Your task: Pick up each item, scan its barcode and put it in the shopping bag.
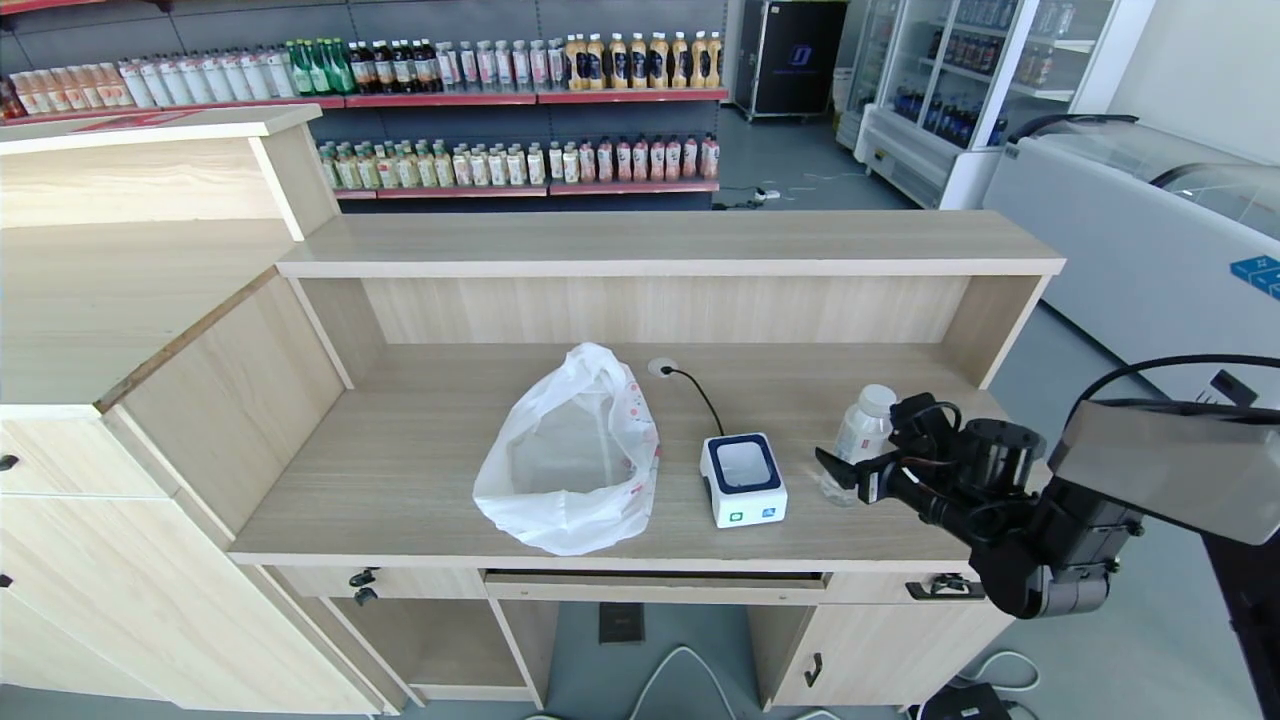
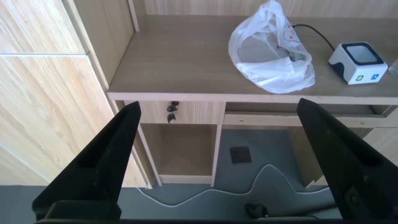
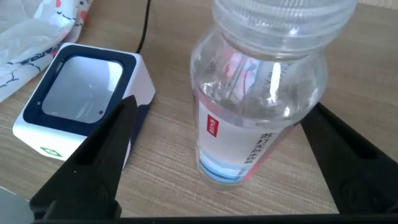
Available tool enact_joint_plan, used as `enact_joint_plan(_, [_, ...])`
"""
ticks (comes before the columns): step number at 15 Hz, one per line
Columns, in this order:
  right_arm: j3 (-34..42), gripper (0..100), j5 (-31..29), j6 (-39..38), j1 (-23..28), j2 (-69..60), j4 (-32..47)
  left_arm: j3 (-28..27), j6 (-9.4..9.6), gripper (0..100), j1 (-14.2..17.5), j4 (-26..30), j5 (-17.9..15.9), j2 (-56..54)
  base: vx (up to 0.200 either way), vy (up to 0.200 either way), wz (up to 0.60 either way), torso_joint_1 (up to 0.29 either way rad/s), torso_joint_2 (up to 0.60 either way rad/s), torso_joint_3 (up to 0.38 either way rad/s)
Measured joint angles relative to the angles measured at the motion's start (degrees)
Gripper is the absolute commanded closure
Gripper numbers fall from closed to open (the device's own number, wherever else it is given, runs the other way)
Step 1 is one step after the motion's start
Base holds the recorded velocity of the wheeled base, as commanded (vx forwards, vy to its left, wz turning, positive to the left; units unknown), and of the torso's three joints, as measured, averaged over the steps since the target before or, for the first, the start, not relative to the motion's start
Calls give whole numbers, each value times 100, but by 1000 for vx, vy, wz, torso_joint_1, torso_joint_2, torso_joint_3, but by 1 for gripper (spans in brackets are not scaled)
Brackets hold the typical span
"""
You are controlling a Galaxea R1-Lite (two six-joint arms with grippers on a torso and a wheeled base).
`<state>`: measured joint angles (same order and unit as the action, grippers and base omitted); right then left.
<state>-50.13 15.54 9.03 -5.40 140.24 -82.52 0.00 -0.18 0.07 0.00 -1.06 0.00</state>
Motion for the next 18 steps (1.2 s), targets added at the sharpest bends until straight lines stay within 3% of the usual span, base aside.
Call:
enact_joint_plan(9, [-952, 0, -13, 2, -138, 406, 642, 0, 2, 0, -2, 0, 0, 0, 0, 0, 0, 0, 0, 0])
enact_joint_plan(16, [-1268, 0, 156, -12, -236, 524, 684, 0, 0, 0, 0, 0, 0, 0, 0, 0, 0, 0, 0, 0])
enact_joint_plan(17, [-1271, 100, 233, -9, -239, 524, 675, 0, 0, 0, 0, 0, 0, 0, 0, 0, 0, 0, 0, 0])
enact_joint_plan(18, [-1276, 100, 257, -9, -240, 522, 675, 0, 0, 0, 0, 0, 0, 0, 0, 0, 0, 0, 0, 0])
